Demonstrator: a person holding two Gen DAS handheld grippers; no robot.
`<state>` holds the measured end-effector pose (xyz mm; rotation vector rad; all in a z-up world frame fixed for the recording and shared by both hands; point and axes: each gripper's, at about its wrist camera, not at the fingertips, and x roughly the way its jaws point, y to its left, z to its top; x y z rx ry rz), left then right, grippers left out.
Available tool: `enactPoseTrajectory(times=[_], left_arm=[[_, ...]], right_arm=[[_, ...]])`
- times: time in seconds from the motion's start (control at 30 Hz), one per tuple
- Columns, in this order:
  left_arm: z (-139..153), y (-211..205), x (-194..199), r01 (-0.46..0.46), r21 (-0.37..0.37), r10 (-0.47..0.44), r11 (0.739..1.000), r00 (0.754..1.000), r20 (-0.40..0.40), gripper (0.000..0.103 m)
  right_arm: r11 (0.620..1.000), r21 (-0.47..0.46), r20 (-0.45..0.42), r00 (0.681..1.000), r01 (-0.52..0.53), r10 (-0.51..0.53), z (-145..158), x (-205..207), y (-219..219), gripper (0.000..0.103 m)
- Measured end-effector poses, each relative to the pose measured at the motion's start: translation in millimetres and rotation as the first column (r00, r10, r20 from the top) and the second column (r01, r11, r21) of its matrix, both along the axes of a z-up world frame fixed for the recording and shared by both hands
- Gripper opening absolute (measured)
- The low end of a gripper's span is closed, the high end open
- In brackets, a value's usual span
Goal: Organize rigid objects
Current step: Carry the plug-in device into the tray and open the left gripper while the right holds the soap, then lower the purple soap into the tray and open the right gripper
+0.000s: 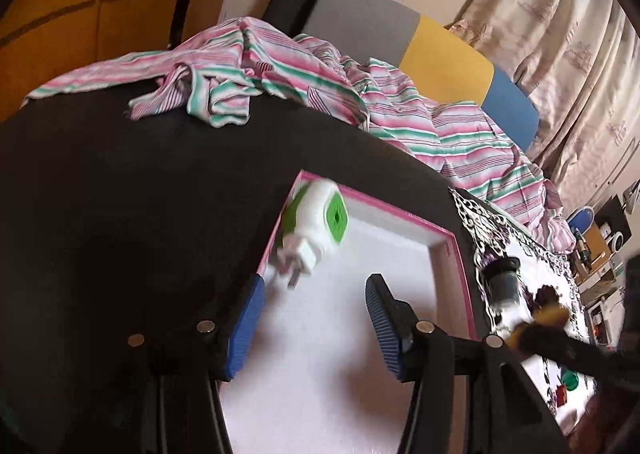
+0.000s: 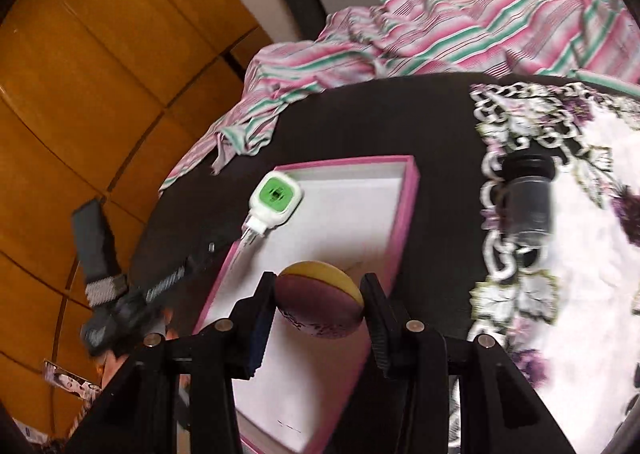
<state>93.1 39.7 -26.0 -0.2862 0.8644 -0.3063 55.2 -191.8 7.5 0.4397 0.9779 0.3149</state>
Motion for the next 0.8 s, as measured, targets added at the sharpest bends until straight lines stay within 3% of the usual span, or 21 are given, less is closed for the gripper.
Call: enactPoseTrajectory(times=[0.53,0.8], left_arm=[[-10,16,-46,0.001,-0.017,-0.002,1.0,1.0,-0.01,0.053],[-9,23,-55,-0.007,-0.05,0.006,0.999,1.0,-0.022,0.053]], right_arm=[[0.997,-0.059,-0.135,0.99,-0.051,0.043,-32,75,48,0.043],[0.996,-0.09,-0.183,0.983,-0.027,0.011,-46,109,58,0.043]])
